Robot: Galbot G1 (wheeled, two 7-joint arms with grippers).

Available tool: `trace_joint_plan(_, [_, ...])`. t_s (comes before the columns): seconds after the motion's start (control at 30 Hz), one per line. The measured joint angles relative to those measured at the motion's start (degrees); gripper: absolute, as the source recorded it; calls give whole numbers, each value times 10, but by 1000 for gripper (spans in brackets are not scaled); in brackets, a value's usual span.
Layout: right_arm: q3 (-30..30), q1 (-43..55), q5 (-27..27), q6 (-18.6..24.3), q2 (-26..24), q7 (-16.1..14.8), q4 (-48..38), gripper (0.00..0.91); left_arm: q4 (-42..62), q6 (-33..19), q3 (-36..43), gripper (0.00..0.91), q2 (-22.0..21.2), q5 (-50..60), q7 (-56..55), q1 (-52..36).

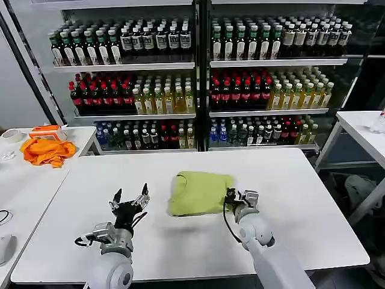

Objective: Fold and organize the clothes.

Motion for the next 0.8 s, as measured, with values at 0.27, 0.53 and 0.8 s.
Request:
trace_joint_plan(0.27, [-5, 29, -14, -13, -19, -35, -30, 907, 1, 0, 5, 907, 0, 3, 3, -1])
trace_joint_plan(0.53, [10, -9, -83, 45, -35, -66, 5, 907, -1, -6, 12, 907, 7, 21, 11, 5])
trace_joint_plan(0.8, [76, -132, -166, 157, -53, -92, 115, 907, -21, -16, 21, 907, 18, 68, 28, 23])
